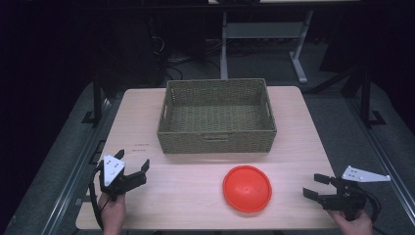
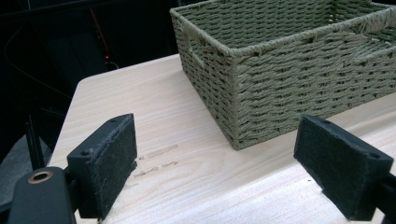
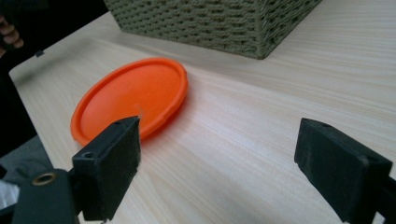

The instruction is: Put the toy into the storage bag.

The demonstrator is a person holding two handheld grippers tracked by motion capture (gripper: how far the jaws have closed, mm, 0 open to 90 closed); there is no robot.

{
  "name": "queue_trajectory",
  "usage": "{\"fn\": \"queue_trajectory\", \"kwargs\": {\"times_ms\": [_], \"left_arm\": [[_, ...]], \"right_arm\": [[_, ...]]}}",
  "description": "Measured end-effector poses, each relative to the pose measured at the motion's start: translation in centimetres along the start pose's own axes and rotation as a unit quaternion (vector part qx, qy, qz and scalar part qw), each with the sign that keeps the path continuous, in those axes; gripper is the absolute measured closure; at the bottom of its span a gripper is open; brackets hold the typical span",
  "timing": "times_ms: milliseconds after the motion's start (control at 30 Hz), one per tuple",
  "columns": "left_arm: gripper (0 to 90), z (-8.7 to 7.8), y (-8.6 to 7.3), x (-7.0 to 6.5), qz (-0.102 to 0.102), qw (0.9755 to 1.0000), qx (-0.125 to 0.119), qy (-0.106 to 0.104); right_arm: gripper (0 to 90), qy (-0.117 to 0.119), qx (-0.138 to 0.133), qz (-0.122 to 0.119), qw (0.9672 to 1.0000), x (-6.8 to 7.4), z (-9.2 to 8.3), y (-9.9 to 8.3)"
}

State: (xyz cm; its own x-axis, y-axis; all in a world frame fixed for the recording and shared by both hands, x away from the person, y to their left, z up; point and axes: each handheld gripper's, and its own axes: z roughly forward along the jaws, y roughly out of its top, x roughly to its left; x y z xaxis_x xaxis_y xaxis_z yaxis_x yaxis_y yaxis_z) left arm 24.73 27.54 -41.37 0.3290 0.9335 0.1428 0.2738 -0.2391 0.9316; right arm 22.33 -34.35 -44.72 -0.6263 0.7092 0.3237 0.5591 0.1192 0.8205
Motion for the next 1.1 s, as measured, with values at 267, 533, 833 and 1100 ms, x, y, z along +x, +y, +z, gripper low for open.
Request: {"fn": "queue_trajectory", "kwargs": {"times_ms": [267, 533, 833, 1100], "left_arm": [[12.8, 0.0, 0.0, 0.0, 0.001, 1.0000, -0.001, -0.004], [12.7, -0.1, 0.0, -0.1, 0.000, 1.0000, -0.005, -0.003], [12.8, -0.1, 0.0, 0.1, 0.000, 1.0000, -0.002, 0.000], [12.8, -0.1, 0.0, 0.0, -0.003, 1.0000, -0.002, -0.001]], "right_arm": [[13.9, 0.012, -0.002, 0.005, 0.9999, 0.5, 0.8, 0.7], [14.5, 0.021, 0.038, -0.016, 0.9990, 1.7, 3.0, 1.6], [14.5, 0.042, 0.060, -0.011, 0.9973, 2.5, 5.3, 2.4], [20.7, 0.057, 0.091, -0.015, 0.9941, 3.3, 7.3, 3.4]]}}
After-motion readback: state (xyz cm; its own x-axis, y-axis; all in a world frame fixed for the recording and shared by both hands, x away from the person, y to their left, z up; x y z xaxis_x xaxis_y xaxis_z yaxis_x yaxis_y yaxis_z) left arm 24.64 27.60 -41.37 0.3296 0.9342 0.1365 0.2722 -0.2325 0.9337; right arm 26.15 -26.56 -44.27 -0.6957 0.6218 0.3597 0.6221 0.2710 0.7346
